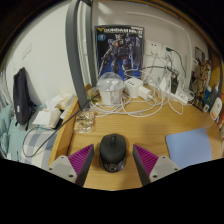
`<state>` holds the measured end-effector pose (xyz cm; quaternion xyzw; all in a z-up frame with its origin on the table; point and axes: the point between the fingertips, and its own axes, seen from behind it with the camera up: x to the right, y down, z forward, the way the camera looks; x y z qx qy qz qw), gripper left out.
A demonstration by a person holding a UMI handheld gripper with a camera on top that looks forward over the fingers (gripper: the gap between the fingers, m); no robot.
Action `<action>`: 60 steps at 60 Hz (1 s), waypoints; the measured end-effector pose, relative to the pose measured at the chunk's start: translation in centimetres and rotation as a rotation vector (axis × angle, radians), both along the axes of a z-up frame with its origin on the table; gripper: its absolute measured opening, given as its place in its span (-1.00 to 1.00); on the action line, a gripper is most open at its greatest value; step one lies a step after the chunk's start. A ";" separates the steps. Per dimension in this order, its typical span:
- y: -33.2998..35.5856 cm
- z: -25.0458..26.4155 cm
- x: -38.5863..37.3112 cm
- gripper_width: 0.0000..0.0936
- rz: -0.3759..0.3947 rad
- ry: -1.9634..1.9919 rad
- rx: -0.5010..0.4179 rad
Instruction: Arrange mouse
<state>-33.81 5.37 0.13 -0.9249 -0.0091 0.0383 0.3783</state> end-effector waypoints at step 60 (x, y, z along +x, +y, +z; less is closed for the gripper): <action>1.6 21.6 11.5 -0.43 0.079 0.020 0.358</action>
